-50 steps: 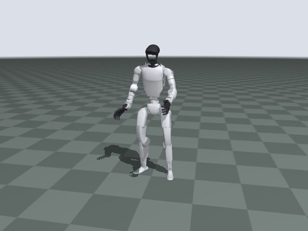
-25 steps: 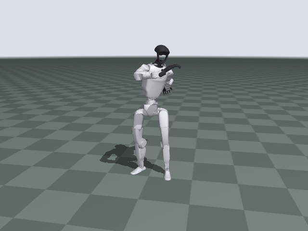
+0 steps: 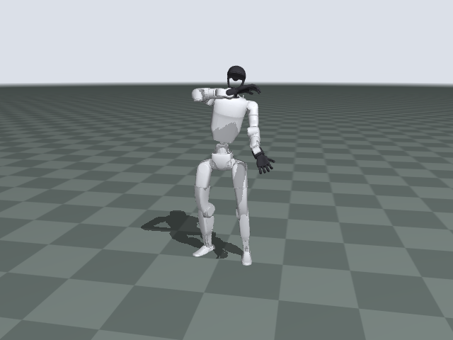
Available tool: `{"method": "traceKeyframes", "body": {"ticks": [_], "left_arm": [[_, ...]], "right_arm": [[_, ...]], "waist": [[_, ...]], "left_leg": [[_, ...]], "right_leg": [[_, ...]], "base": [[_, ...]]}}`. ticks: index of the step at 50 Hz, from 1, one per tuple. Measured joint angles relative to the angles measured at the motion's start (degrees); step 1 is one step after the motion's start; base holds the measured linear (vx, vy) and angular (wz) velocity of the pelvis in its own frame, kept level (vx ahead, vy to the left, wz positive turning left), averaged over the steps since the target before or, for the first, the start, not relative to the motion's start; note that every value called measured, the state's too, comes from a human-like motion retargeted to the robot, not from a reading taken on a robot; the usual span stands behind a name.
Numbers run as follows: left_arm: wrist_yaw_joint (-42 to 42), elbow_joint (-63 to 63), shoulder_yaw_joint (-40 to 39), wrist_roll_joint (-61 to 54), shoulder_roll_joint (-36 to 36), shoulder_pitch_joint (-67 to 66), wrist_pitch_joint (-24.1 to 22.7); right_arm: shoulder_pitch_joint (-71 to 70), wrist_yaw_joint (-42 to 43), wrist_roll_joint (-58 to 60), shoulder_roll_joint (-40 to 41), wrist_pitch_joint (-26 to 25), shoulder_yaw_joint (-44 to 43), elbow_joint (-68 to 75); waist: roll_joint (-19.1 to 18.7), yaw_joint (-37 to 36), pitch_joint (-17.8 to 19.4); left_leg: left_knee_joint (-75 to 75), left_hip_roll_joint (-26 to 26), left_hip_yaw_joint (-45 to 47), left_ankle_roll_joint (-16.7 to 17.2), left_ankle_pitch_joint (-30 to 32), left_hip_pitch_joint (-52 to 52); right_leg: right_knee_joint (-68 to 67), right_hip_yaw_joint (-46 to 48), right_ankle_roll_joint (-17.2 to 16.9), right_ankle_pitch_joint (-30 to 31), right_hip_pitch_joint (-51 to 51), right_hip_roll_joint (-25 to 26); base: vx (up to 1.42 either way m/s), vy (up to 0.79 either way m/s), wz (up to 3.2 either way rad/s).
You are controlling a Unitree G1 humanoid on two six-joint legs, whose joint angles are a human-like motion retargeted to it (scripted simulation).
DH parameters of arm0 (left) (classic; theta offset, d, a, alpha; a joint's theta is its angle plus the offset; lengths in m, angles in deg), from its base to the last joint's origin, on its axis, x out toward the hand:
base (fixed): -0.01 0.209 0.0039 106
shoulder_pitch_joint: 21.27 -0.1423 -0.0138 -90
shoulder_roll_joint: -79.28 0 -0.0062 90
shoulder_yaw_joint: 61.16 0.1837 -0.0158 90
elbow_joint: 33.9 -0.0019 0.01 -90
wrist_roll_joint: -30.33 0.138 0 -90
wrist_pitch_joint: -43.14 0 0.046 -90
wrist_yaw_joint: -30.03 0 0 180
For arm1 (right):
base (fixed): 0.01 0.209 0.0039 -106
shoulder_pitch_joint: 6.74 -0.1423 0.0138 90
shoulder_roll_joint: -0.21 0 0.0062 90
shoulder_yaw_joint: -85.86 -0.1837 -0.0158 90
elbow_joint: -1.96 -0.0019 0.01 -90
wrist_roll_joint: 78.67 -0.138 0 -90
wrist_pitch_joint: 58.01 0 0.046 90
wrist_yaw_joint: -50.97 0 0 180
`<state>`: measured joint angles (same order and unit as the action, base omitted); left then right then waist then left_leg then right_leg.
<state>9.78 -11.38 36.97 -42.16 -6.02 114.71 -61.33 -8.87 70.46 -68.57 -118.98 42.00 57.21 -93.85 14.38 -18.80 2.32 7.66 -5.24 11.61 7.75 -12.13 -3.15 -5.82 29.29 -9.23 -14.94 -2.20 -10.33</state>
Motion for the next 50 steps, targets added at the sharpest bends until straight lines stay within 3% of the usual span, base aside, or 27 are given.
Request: {"method": "traceKeyframes", "body": {"ticks": [7, 13, 18, 22, 25, 28, 35, 45, 50], "left_arm": [[-5.10, -0.43, 14.17, 3.19, 2.18, 29.75, 0.29], [-4.55, -5.35, 10.31, 1.13, 4.80, 42.42, 2.27], [-4.50, -3.82, 8.42, 1.09, 6.34, 40.78, 1.31], [-3.04, 0.53, 11.64, 8.93, 5.99, 31.29, 2.18], [8.76, 4.91, 10.18, 2.70, 4.97, 19.76, -0.43], [9.89, 3.59, 10.42, 4.69, 2.45, 6.51, 0.86], [14.31, -13.32, 6.60, 17.99, -6.86, -25.06, 5.02], [24.22, -18.10, -27.60, 28.33, -25.36, -67.89, 3.83], [27.62, -19.65, -38.48, 26.76, -30.57, -80.15, 4.02]], "right_arm": [[-5.39, 1.79, -1.71, -0.28, -1.71, 3.63, 0.47], [-6.76, 2.05, -1.68, -1.16, -3.29, 2.22, 3.32], [-6.57, 3.36, -1.80, -2.09, -3.32, 1.77, 4.96], [-6.55, 2.83, -0.62, -3.63, -2.77, 1.67, 5.43], [-5.78, 0.75, 0.58, -4.32, -0.98, 1.12, 5.72], [-5.14, 0.89, -0.12, -4.50, 0.22, 0.96, 5.77], [-4.66, 0.24, 0.57, -6.36, 3.28, 1.22, 4.92], [-2.11, 0.48, 1.52, -13.98, 7.62, 0.08, 3.39], [-2.23, 0.43, 1.44, -16.00, 8.29, 0.46, 3.86]], "waist": [[-1.69, 3.14, -1.50], [-2.16, 3.88, -2.17], [-2.75, 4.20, -2.38], [-3.00, 3.85, -1.30], [-3.15, 3.60, -0.46], [-3.48, 3.41, -0.03], [-2.54, 0.60, 1.84], [-1.12, -8.97, 5.34], [-1.82, -11.54, 6.18]], "left_leg": [[0.63, -0.28, 3.47, 0.18, -0.59, 0.67], [0.70, 0.04, 4.95, 0.88, -0.87, 0.97], [1.21, 0.05, 4.12, 1.58, -0.84, 0.54], [0.61, 0.46, 2.80, 1.93, -0.60, 0.61], [0.46, 0.49, 1.53, 2.15, -0.45, 0.49], [1.41, -0.10, 0.06, 2.75, -0.76, -0.25], [0.20, 0.36, -1.72, 2.41, -0.13, -0.53], [-1.16, 1.77, -3.73, 1.12, 0.39, -1.21], [-2.19, 2.35, -4.81, 0.94, 0.89, -1.23]], "right_leg": [[0.68, -3.68, -0.91, 1.16, 1.08, 0.08], [2.53, -5.12, -1.38, 1.83, 0.82, 0.06], [3.40, -4.35, -1.09, 2.11, 0.15, 0.14], [2.99, -3.01, -0.35, 1.67, -0.38, -0.07], [2.20, -1.83, 0.35, 1.20, -0.62, -0.13], [1.48, -0.59, 0.73, 0.79, -0.73, 0.19], [1.22, 1.28, 0.46, 0.14, -0.94, 0.02], [3.22, 4.22, -1.07, 0.19, -1.94, -0.54], [3.91, 5.86, -1.53, 0.46, -2.55, -0.72]], "base": [[-0.03, 0.06, -0.50], [-0.01, 0.04, -0.21], [0.00, 0.01, 0.09], [-0.01, 0.01, 0.32], [-0.01, 0.00, 0.40], [0.01, -0.01, 0.40], [0.02, -0.02, 0.26], [0.03, -0.02, 0.25], [0.01, 0.00, 0.28]]}}
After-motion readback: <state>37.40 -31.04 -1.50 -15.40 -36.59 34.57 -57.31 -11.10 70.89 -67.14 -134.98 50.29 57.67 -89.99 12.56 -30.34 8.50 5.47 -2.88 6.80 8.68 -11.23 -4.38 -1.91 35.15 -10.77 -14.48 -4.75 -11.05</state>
